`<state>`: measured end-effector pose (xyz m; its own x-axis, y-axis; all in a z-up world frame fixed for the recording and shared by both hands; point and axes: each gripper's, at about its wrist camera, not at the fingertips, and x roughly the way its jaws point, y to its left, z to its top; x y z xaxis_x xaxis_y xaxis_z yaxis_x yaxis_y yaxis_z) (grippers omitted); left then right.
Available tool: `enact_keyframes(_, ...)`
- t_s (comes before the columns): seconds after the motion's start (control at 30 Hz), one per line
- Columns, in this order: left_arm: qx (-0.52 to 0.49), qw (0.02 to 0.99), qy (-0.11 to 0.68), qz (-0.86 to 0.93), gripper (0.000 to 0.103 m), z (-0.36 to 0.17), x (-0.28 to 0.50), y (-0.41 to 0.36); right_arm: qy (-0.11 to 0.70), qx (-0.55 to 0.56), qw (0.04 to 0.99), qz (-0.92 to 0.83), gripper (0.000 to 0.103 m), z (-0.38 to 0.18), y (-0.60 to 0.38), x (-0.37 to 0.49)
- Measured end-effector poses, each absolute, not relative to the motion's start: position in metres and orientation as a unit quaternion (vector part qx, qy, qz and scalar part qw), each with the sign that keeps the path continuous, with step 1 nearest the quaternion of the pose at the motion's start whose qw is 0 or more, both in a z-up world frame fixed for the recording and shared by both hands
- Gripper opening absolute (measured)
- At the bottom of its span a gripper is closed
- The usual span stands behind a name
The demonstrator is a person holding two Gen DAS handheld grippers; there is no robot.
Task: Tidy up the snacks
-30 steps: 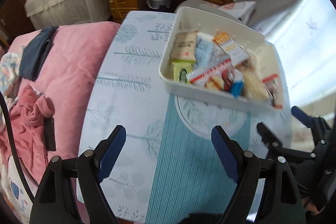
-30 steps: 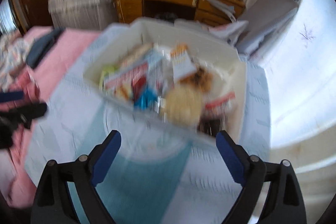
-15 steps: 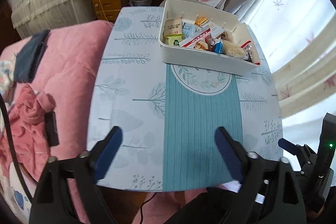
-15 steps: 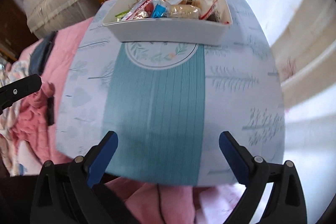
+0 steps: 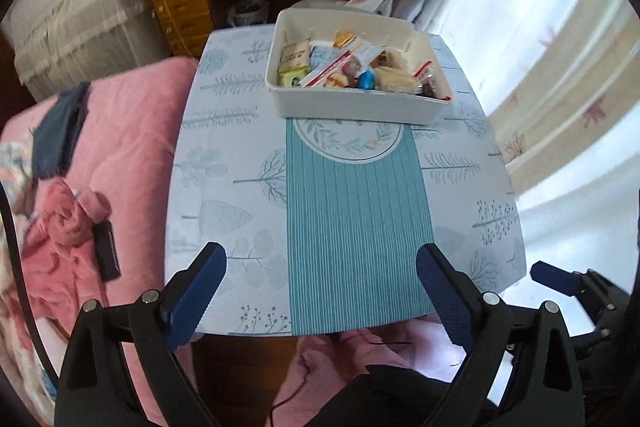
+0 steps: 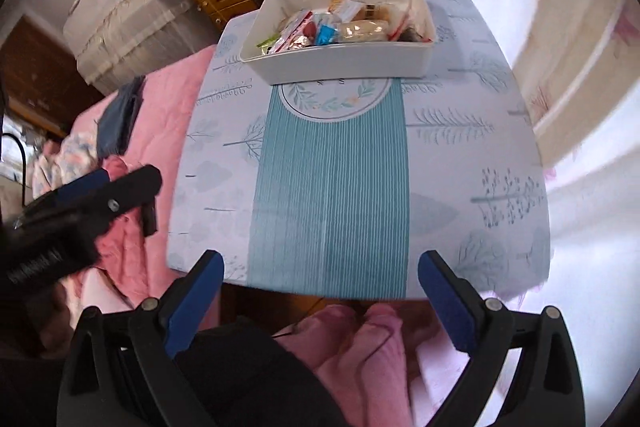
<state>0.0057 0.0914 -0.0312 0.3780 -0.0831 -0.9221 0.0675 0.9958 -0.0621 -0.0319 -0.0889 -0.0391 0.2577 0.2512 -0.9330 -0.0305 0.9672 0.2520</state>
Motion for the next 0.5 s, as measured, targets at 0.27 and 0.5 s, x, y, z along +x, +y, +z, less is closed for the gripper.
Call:
enact_keyframes(0.27,0.013,0.844,0.535,-0.042,0.095,-0.006,-0.02,0.064,0.597,0.077,0.797,0.048,0.098,-0.013,-0.116,-0.054)
enact_keyframes(0.5,-0.01,0.845,0.535,-0.017,0.096,-0.006,-0.025,0.07,0.562,0.068,0.822,0.059,0.101,0.001,-0.114,-0.062)
